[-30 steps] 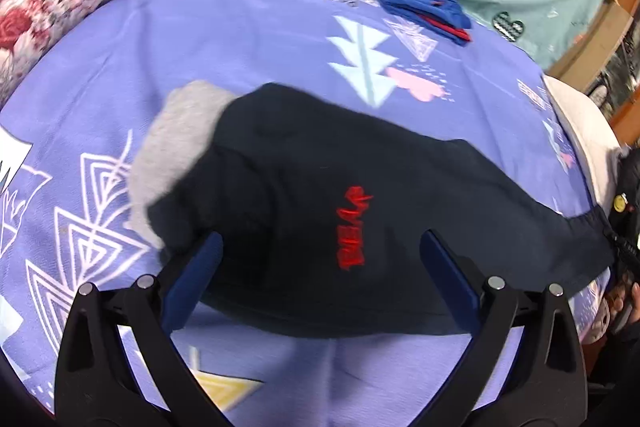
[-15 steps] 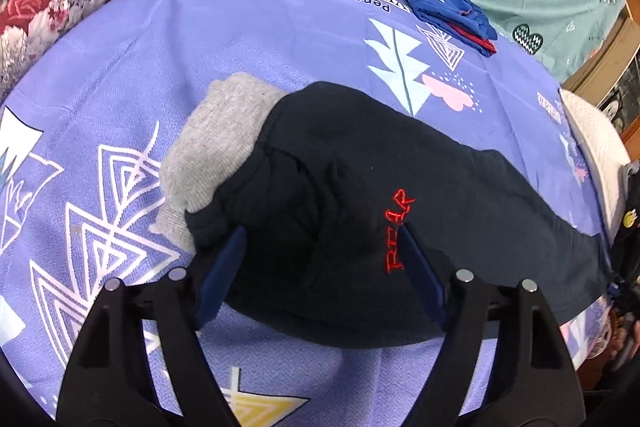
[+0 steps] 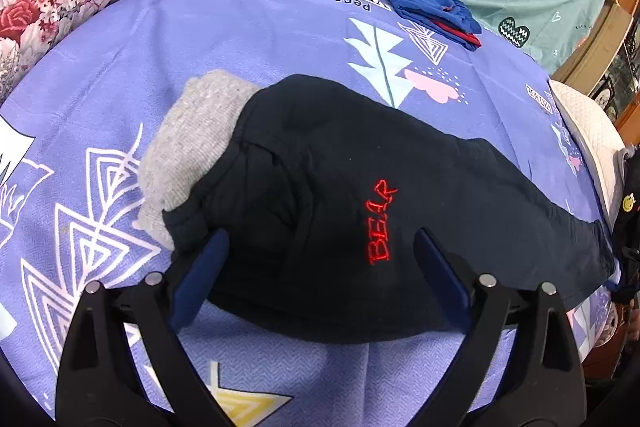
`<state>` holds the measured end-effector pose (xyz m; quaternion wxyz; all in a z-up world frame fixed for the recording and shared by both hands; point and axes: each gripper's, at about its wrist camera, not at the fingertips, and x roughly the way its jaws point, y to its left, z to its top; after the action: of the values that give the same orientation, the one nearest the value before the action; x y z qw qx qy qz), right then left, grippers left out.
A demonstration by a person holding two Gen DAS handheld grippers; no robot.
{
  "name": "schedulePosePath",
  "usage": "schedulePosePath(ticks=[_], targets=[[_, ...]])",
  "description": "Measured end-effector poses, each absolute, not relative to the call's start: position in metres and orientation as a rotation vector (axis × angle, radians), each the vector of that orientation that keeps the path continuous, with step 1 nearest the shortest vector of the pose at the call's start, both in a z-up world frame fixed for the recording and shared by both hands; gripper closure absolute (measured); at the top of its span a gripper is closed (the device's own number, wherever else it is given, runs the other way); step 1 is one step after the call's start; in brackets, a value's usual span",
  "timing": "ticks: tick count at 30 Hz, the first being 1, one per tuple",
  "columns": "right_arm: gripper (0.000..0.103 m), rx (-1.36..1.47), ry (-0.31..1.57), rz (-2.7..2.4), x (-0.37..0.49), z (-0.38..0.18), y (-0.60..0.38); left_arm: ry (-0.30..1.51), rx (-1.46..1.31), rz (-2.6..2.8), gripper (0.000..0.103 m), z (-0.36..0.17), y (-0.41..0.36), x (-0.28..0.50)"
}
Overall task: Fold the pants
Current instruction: 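Fold the leg hem over onto the pants with the right tool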
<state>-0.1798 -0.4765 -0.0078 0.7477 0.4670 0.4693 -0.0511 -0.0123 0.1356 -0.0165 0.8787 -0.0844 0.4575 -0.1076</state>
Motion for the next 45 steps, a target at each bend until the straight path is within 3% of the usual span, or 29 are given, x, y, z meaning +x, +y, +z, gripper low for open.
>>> schedulePosePath(ticks=[2, 6, 8, 9, 10, 17, 21, 23, 25, 33, 39, 41, 42, 45], targets=[[0.022, 1.022, 0.986, -0.154, -0.179, -0.008, -0.481, 0.955, -0.159, -0.230, 0.004, -0.016, 0.132, -0.012], [0.025, 0.984, 0.897, -0.202, -0.179, -0.007, -0.472, 0.944, -0.189, -0.261, 0.003, -0.018, 0.137, -0.013], [0.049, 0.921, 0.865, -0.182, -0.178, -0.004, -0.459, 0.939, -0.200, -0.270, 0.003, -0.018, 0.138, -0.014], [0.075, 0.855, 0.855, -0.180, -0.177, 0.001, -0.450, 0.939, -0.205, -0.274, 0.003, -0.019, 0.139, -0.014], [0.085, 0.801, 0.838, -0.188, -0.175, 0.005, -0.443, 0.940, -0.208, -0.277, 0.002, -0.019, 0.139, -0.014], [0.086, 0.305, 0.775, 0.064, -0.124, 0.076, -0.307, 0.942, -0.216, -0.292, 0.002, -0.020, 0.139, -0.013], [0.085, 0.122, 0.920, 0.323, -0.089, 0.054, -0.214, 0.935, -0.247, -0.306, 0.002, -0.020, 0.143, -0.014], [0.063, 0.044, 1.061, 0.370, -0.079, 0.021, -0.186, 0.935, -0.258, -0.310, 0.002, -0.021, 0.144, -0.014], [0.054, -0.047, 1.097, 0.356, -0.080, 0.007, -0.173, 0.934, -0.264, -0.314, 0.002, -0.021, 0.145, -0.014], [0.051, 0.006, 0.962, 0.463, -0.096, 0.068, -0.185, 0.924, -0.292, -0.328, 0.002, -0.020, 0.149, -0.015], [0.051, 0.028, 1.062, 0.436, -0.077, 0.040, -0.175, 0.916, -0.308, -0.335, 0.002, -0.020, 0.153, -0.016], [0.062, 0.000, 1.098, 0.427, -0.066, 0.025, -0.163, 0.917, -0.307, -0.336, 0.002, -0.020, 0.152, -0.016], [0.088, 0.013, 1.118, 0.432, -0.064, 0.020, -0.164, 0.916, -0.308, -0.336, 0.002, -0.020, 0.153, -0.016], [0.091, 0.047, 1.047, 0.425, -0.068, 0.036, -0.175, 0.916, -0.308, -0.337, 0.002, -0.020, 0.153, -0.016]])
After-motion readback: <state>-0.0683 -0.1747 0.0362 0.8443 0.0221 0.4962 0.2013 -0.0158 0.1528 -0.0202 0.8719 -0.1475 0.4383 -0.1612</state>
